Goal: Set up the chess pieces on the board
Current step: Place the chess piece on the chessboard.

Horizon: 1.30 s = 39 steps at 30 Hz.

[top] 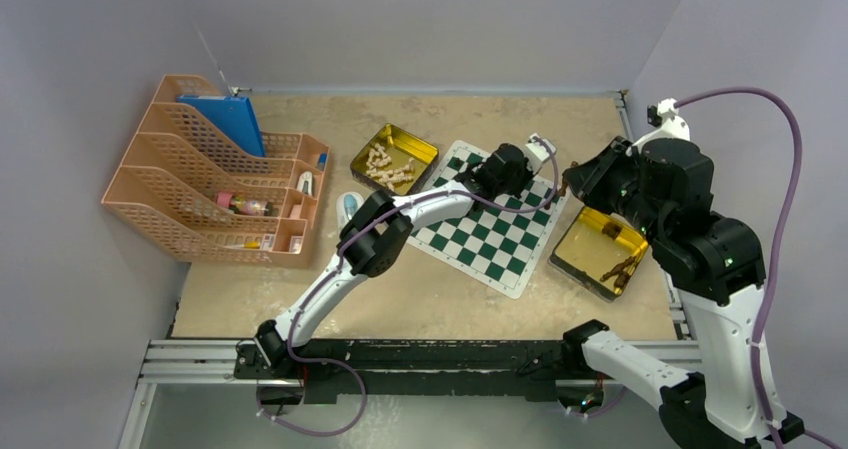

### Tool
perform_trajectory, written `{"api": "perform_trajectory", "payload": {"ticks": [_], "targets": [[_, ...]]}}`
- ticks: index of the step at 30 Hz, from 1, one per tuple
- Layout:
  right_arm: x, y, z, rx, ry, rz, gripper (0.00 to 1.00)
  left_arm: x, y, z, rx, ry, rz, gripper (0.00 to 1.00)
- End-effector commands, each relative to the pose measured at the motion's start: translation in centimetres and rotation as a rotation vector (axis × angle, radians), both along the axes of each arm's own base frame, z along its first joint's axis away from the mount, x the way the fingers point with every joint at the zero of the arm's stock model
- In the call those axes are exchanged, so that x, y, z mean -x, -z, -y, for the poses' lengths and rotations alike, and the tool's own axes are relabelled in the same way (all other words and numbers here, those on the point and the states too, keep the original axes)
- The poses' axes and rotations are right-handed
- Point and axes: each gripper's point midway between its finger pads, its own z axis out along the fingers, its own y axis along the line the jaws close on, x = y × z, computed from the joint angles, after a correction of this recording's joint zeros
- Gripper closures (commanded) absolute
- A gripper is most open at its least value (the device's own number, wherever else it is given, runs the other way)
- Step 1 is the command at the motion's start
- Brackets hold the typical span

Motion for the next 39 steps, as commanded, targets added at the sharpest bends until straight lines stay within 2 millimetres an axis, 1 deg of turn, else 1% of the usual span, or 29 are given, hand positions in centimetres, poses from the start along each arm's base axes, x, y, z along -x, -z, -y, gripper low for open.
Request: {"api": "perform_trajectory", "payload": {"ticks": [1,6,11,23,26,34,39], "targets": [[0.0,-0.6,0.4,0.016,0.011,0.027,0.99,0.0,-2.6,1.4,0.047,0.028,0.052,0.90],[-0.1,-0.3,0.3,0.014,0.007,0.020,0.98,0.5,-2.9,1.5,0.051,0.035,0.046,0.90],[0.0,-0.3,0.4,0.019,0.006,0.022,0.98,0.6,-2.2,1.2,0.031,0.025,0.041,0.90],[0.2,-0.5,0.3,0.012,0.003,0.026,0.98,0.5,-1.8,0.8,0.005,0.017,0.041,0.86],[0.2,-0.6,0.4,0.011,0.005,0.028,0.97,0.4,-1.8,0.7,0.002,0.009,0.044,0.82],[0.2,-0.6,0.3,0.009,0.002,0.026,0.97,0.1,-2.0,0.7,0.002,0.000,0.064,0.67],[0.1,-0.5,0.3,0.012,0.002,0.025,0.97,-0.1,-2.2,0.7,0.004,-0.002,0.079,0.65]]}}
